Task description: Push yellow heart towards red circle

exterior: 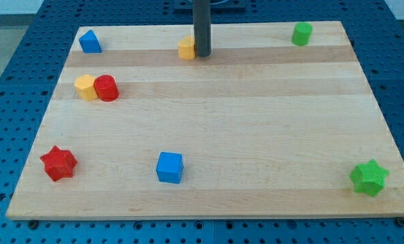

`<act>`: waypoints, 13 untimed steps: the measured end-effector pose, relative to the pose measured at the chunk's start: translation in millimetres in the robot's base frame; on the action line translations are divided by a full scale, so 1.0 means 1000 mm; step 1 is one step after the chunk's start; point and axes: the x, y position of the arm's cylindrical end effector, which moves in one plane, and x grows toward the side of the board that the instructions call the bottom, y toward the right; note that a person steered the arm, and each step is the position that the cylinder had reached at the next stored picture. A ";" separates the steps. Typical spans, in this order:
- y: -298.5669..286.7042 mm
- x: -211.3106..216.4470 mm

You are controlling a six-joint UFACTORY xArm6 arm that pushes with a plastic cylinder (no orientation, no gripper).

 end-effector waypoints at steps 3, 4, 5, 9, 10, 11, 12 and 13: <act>-0.073 -0.015; -0.138 0.004; -0.140 0.004; -0.151 -0.024; -0.082 -0.040; -0.072 -0.022; -0.126 -0.002; -0.128 -0.002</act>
